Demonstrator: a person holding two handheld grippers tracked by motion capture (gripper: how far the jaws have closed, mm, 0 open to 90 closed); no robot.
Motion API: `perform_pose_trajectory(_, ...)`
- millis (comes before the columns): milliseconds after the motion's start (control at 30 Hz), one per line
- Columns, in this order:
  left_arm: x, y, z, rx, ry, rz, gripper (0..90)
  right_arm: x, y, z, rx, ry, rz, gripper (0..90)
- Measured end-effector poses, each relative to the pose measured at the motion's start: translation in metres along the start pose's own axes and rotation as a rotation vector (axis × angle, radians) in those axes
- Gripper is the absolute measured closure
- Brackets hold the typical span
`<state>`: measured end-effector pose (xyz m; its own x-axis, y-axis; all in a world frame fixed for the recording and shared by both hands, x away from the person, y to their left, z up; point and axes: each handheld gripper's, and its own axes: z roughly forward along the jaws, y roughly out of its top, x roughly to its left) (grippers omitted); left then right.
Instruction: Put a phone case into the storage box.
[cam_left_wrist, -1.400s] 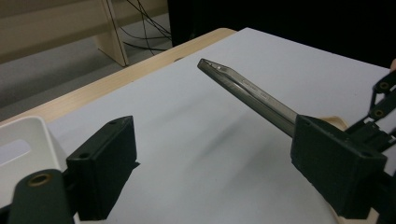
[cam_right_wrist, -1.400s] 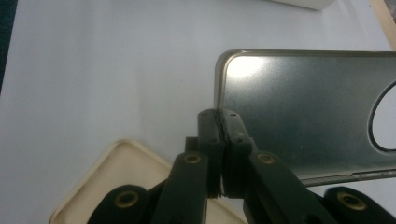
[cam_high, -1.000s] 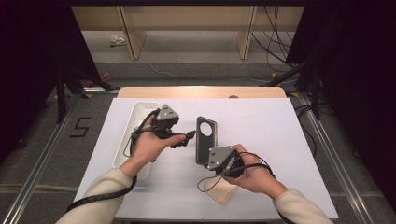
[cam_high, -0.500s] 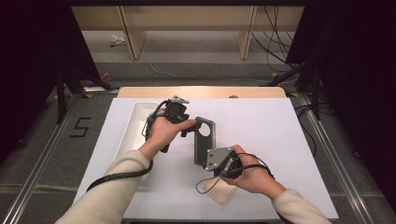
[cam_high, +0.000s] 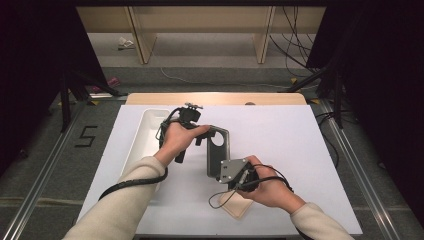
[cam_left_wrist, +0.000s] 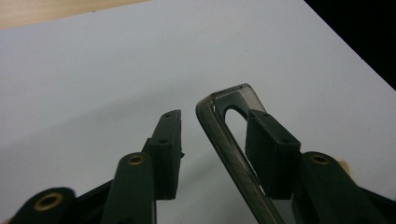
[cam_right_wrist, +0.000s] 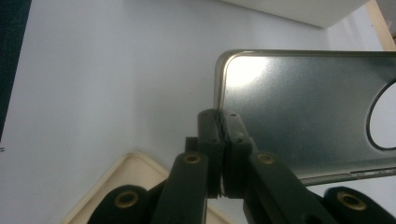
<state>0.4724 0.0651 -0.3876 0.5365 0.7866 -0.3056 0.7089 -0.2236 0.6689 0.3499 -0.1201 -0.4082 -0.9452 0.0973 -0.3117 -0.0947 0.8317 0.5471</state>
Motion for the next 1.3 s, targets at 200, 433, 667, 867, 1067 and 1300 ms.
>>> perform_pose_trajectory(200, 0.000, 0.000, 0.000, -0.009, -0.014, -0.038, 69.2, 0.000, -0.001, 0.002, 0.009, 0.006, -0.004, 88.7)
perform_pose_trajectory(433, -0.009, 0.002, -0.004, -0.045, -0.042, -0.049, 76.0, 0.002, -0.002, 0.010, 0.038, 0.006, -0.020, 88.9)
perform_pose_trajectory(667, -0.029, 0.006, -0.011, -0.107, -0.111, -0.032, 81.0, 0.000, -0.005, 0.015, 0.067, 0.011, -0.003, 88.7)
perform_pose_trajectory(867, -0.042, 0.008, -0.017, -0.142, -0.101, 0.075, 81.4, -0.001, -0.007, 0.016, 0.066, -0.020, 0.019, 80.8)
perform_pose_trajectory(1067, -0.041, 0.008, -0.023, -0.204, -0.076, 0.170, 81.3, -0.008, -0.013, 0.010, 0.013, -0.102, 0.083, 52.3)
perform_pose_trajectory(1300, -0.030, 0.005, -0.032, -0.284, -0.056, 0.225, 81.4, -0.021, -0.025, 0.000, -0.080, -0.168, 0.275, 27.7)
